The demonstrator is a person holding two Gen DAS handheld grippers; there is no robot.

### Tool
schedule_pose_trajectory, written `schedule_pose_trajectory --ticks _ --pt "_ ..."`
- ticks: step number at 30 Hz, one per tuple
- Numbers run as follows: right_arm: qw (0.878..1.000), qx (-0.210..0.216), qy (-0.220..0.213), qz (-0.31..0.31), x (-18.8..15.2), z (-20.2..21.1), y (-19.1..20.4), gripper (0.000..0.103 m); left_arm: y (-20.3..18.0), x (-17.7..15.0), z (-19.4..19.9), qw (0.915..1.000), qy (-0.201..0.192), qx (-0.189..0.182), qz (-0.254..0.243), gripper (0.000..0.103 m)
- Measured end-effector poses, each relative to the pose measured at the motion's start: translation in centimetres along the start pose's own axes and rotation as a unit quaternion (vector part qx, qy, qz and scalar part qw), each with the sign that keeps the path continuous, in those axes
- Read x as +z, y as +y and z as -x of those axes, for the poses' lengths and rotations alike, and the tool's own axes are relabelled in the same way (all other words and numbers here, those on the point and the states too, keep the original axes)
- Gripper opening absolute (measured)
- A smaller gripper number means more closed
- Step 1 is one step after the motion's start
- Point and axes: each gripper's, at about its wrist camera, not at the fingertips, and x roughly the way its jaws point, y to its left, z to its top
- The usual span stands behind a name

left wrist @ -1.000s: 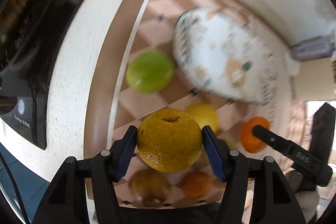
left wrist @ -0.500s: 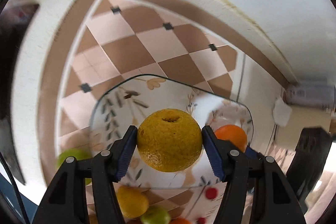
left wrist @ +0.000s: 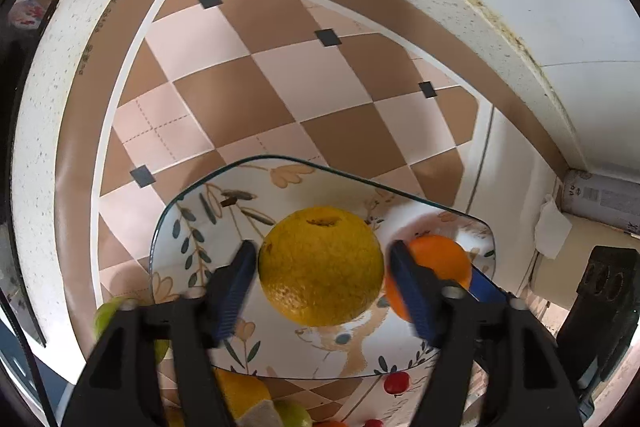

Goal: Organize fruits
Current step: 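Lower both fruits onto the floral plate and open right then left tool, then raise both open tools away from the plate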

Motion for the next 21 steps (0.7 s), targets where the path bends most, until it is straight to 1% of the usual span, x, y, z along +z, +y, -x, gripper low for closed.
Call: schedule_pose_trajectory --ticks 1,2,6,8,9,10,11,13,17,21 --pt "1.0 -0.006 -0.001 0.0 0.0 0.3 0.0 0.09 0.0 0.0 0.2 1.0 -0.001 0.0 -0.003 0.087" --pt "1.0 -0.013 -0.005 0.002 -0.2 0.7 0.0 0.091 0.1 0.2 0.6 1.0 -0.004 0.001 -0.006 0.088" --pt "0.997 -0.066 -0.025 0.01 -1.1 2.2 0.5 0.091 0.1 -0.6 1.7 0.9992 -0.023 0.023 -0.021 0.088" --pt "0.994 -0.097 -0.036 0.018 -2.1 3.4 0.8 0.091 0.2 -1.4 2.7 0.9974 -0.044 0.049 -0.029 0.088" --pt "0.993 -0.105 -0.043 0.021 -2.6 4.0 0.9 0.091 0.4 -1.9 3.3 0.9963 -0.054 0.06 -0.03 0.088" --pt "0.991 -0.12 -0.051 0.024 -3.3 4.6 1.1 0.091 0.8 -2.7 4.0 0.9945 -0.066 0.076 -0.028 0.088" --pt "0.989 -0.136 -0.06 0.026 -4.0 5.4 1.3 0.091 1.1 -3.3 4.6 0.9933 -0.074 0.084 -0.028 0.088" --pt "0.986 -0.151 -0.071 0.026 -5.3 6.6 1.6 0.091 1.6 -5.0 6.0 0.989 -0.099 0.104 -0.034 0.088" --pt "0.976 -0.189 -0.098 0.042 -8.6 8.7 3.1 0.091 2.3 -8.4 7.9 0.9785 -0.134 0.141 -0.067 0.088" --pt "0.97 -0.209 -0.117 0.052 -12.0 10.1 5.0 0.091 2.1 -11.5 9.3 0.9719 -0.158 0.15 -0.089 0.088"
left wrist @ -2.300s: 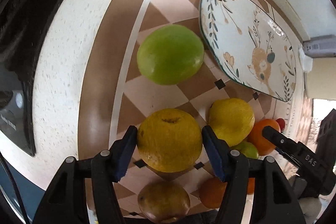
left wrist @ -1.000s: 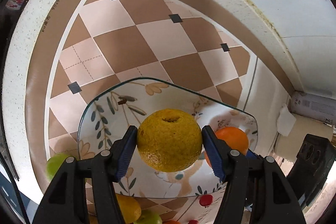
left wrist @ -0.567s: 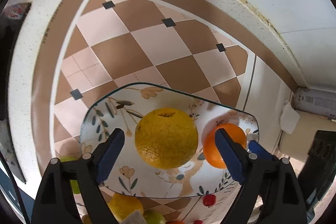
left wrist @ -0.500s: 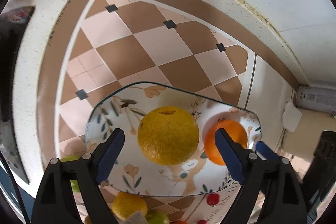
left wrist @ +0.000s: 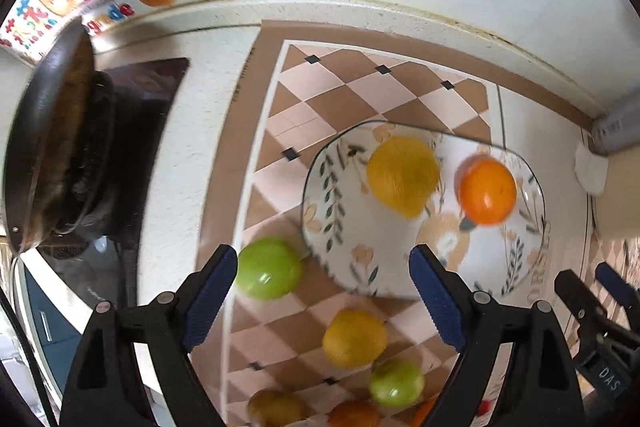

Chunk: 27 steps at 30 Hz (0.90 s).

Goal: Organize fruits
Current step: 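Raise both open tools away from the plate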

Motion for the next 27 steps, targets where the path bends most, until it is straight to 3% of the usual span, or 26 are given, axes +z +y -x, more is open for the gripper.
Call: schedule_pose_trajectory --ticks 10,19,27 --pt "0.999 -0.005 -0.043 -0.009 -6.1 6.3 1.8 0.091 1.1 -5.5 7.4 0.9968 -0.069 -0.013 -0.038 0.088" --pt "0.996 0.001 -0.084 -0.014 -11.2 13.0 2.7 0.091 2.5 -10.1 13.0 0.9918 -0.107 -0.035 -0.06 0.088" --pt "0.994 0.007 -0.109 -0.014 -14.9 17.5 3.7 0.091 4.3 -13.3 15.7 0.9892 -0.125 -0.054 -0.054 0.088"
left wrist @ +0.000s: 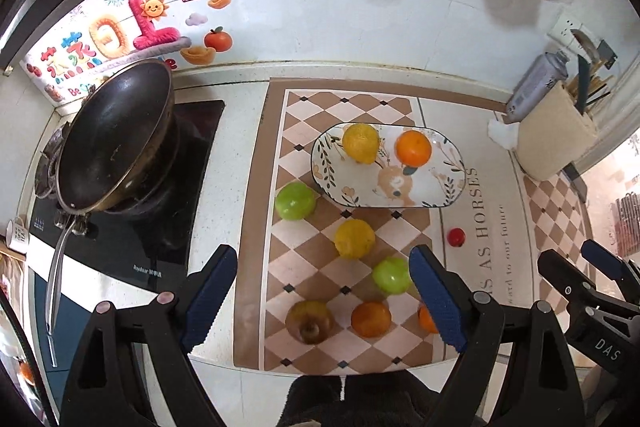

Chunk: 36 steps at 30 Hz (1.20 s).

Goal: Organize fruits
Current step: 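Raise both open tools away from the plate, then grasp the brown apple with left tool while right tool grasps another orange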

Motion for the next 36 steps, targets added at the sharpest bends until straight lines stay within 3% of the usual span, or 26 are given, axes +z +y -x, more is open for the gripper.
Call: schedule_pose_trajectory --ticks 8,10,15,19,28,31,34,36 --pt "0.999 0.03 0.015 -0.006 -1.3 0.3 0.6 0.091 0.6 -2.0 0.0 0.9999 0.01 -0.01 -0.002 0.089" --pt "0.999 0.037 0.033 -0.009 -1.8 -1.2 0.4 0.091 0.7 -2.5 -1.3 0.9996 0.028 -0.006 -0.008 0.099" --pt "0.993 0.052 0.104 -0.019 -3.8 -7.1 -0.4 0.091 2.0 -4.7 -7.3 0.9954 0.095 0.018 -0.002 0.099" --pt "0.985 0.055 0.161 -0.029 -6.0 -12.4 -1.5 0.09 3.3 -7.3 -12.8 0.9844 0.175 -0.001 0.018 0.099" --pt "0.971 0.041 0.232 -0.024 -9.2 -18.8 -2.5 0.087 2.2 -9.4 -17.8 0.9746 0.224 -0.013 -0.009 0.099" --pt "0.97 0.035 0.241 -0.022 -9.5 -19.9 -2.5 0.086 1.5 -9.7 -18.6 0.9735 0.226 -0.03 -0.013 0.092" --pt "0.968 0.027 0.248 -0.02 -9.5 -20.7 -2.7 0.08 1.0 -10.2 -19.3 0.9703 0.237 -0.047 -0.013 0.071" --pt "0.966 0.038 0.254 -0.026 -9.7 -21.4 -2.8 0.078 0.5 -10.3 -19.6 0.9711 0.235 -0.036 -0.024 0.071"
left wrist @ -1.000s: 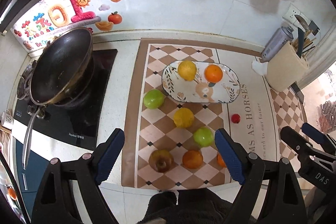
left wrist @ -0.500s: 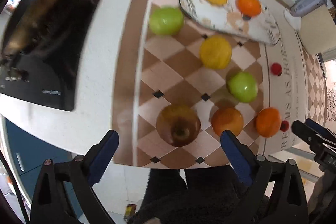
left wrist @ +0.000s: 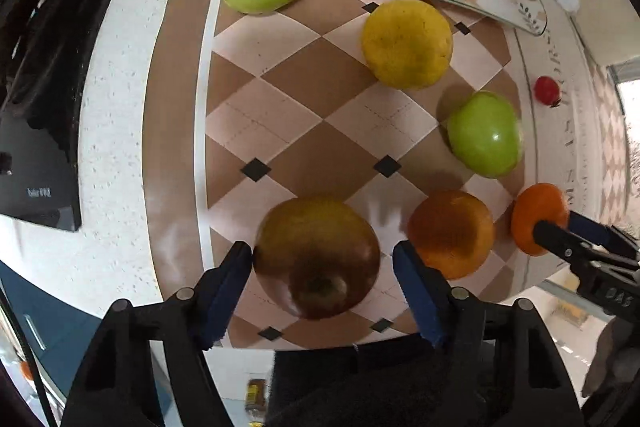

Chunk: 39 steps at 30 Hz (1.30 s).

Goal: Organize fruits
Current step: 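Grasp the brown apple with left tool while right tool grasps another orange, then carry apple and orange over the plate and open both tools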

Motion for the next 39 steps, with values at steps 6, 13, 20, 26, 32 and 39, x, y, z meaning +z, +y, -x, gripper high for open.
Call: schedule_pose_trajectory --ticks 6,13,20,26,32,39 --pt "1.0 0.01 0.013 -0.005 0.7 -0.9 -0.1 0.076 -0.3 0.1 -1.7 0.9998 0.018 0.006 0.007 0.07" --pt "0.999 0.03 0.04 -0.01 0.6 -2.0 -0.2 0.066 -1.1 -0.3 -2.4 0.9997 0.018 0.015 0.0 0.067" --pt "0.999 0.024 0.028 0.009 0.4 -1.6 0.1 0.065 -1.7 0.8 -0.6 0.9999 0.011 0.012 0.003 0.067" --pt "0.999 0.041 -0.005 0.011 1.6 1.2 0.1 0.065 -1.8 2.6 5.1 0.9991 -0.036 -0.017 0.018 0.067" --pt "0.996 0.062 -0.056 0.007 6.6 5.3 -0.3 0.065 -3.5 9.0 10.8 0.9953 -0.088 -0.037 0.013 0.067" --pt "0.996 0.046 -0.079 0.02 15.6 5.2 0.4 0.065 -3.5 17.6 7.0 0.9978 -0.062 -0.011 0.02 0.067"
